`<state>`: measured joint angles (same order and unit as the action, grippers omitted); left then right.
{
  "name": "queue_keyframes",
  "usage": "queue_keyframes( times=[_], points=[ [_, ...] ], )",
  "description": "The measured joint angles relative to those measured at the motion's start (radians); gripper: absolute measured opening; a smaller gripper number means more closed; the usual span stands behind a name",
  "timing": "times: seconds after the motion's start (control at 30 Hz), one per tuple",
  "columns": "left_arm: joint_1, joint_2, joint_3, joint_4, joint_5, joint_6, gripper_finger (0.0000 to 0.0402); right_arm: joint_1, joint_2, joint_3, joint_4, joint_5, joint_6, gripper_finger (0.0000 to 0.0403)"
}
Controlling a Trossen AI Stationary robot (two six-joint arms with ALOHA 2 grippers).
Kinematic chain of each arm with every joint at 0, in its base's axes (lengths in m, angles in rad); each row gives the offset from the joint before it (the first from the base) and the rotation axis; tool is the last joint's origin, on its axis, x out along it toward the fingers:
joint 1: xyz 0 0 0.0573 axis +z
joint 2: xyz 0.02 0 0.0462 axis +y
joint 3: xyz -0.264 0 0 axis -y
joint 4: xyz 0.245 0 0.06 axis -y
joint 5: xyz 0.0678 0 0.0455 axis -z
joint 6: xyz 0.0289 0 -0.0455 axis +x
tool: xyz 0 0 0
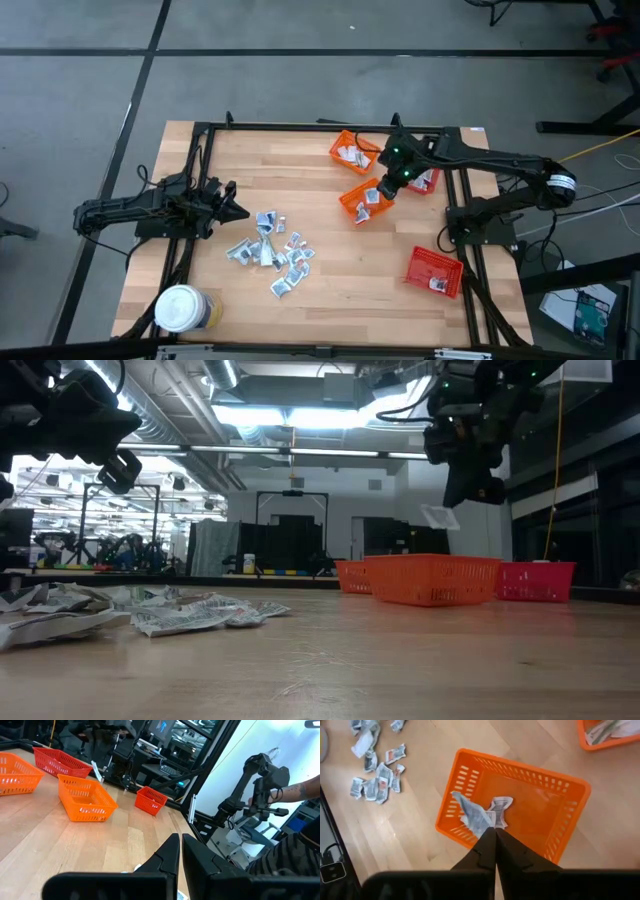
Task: Pick & Place First Aid Supplies
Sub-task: Put the blue alcohol pad into the bottom orange bin, then adjust the bins
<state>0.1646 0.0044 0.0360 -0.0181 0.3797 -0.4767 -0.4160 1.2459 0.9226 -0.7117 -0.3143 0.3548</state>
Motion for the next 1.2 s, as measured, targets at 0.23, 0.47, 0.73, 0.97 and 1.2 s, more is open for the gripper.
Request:
queue_keyframes(
  times=[0.23, 0.47, 0.73, 0.97, 1.2],
  points=[
    [0.0, 0.0, 0.0, 0.0, 0.0, 0.0, 0.0016, 0.0, 0.028, 0.0, 0.002, 0.007, 0.04, 0.0068],
    [0.0, 0.0, 0.0, 0.0, 0.0, 0.0, 0.0015, 0.0, 0.029, 0.0, 0.004, -0.001, 0.058, 0.0142],
    [0.0, 0.0, 0.0, 0.0, 0.0, 0.0, 0.0015, 0.0, 0.029, 0.0, 0.038, -0.001, 0.057, 0.0162],
    [0.0, 0.0, 0.0, 0.0, 0.0, 0.0, 0.0016, 0.0, 0.029, 0.0, 0.129, 0.009, -0.042, 0.0163],
    [0.0, 0.0, 0.0, 0.0, 0.0, 0.0, 0.0015, 0.083, -0.044, -0.041, 0.23, 0.085, -0.297, 0.0163]
  ],
)
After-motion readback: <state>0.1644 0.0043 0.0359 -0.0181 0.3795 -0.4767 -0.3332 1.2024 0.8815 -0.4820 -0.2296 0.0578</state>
